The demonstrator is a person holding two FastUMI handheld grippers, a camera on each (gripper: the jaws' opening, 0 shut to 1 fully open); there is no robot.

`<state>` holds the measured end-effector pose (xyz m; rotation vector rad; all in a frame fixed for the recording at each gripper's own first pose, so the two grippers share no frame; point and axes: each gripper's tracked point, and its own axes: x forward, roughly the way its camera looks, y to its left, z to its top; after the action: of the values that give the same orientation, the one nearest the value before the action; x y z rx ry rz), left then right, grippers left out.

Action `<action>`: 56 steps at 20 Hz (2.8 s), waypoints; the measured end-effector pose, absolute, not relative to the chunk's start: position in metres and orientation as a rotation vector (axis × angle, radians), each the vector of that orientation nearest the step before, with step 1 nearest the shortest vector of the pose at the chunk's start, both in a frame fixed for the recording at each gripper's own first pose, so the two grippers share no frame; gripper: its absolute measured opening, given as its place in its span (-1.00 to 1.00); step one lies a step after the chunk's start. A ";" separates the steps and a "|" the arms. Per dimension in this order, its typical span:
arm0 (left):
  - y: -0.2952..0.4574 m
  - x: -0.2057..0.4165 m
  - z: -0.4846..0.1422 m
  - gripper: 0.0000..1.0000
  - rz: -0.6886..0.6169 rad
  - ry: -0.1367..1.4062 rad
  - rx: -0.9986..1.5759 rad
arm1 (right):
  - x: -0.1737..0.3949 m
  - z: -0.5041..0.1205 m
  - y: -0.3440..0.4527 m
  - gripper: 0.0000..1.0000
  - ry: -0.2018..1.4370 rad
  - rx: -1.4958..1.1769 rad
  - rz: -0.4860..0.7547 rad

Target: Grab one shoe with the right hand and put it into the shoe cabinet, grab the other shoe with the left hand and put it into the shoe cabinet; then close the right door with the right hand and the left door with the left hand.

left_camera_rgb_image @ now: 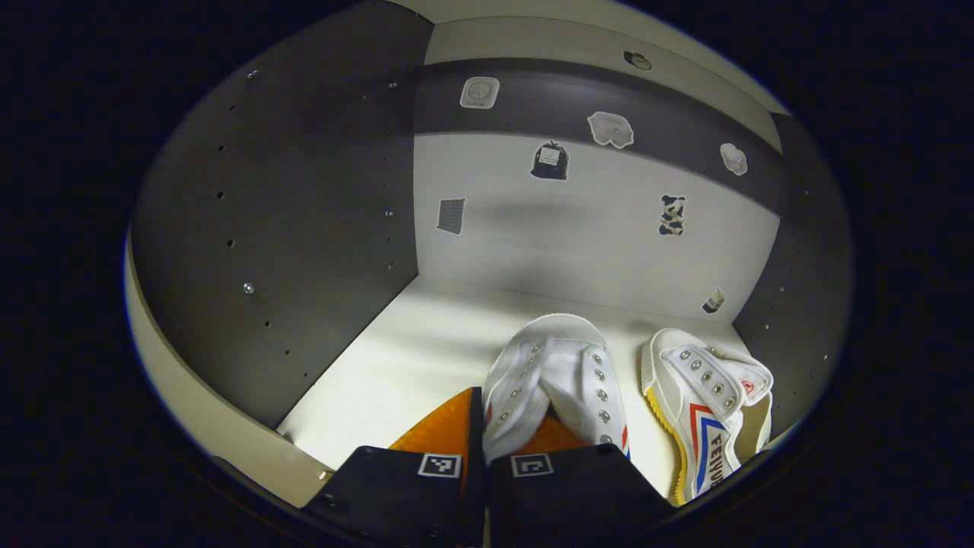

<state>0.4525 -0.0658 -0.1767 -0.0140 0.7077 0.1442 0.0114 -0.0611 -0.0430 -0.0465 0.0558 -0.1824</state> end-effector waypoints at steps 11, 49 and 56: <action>-0.053 0.449 -0.178 0.18 0.163 0.700 0.042 | 0.022 -0.053 -0.061 0.86 0.072 0.018 -0.167; -0.021 0.035 -0.058 0.94 -0.039 0.120 -0.046 | -0.019 -0.058 -0.007 0.85 0.103 0.027 0.028; -0.014 0.011 -0.070 0.94 -0.012 0.132 -0.065 | 0.013 0.010 -0.068 0.85 -0.033 -0.036 -0.060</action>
<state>0.0111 -0.0145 -0.0704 -0.0654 0.1318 -0.0122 0.0129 -0.0682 0.0097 -0.0360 -0.0327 -0.0601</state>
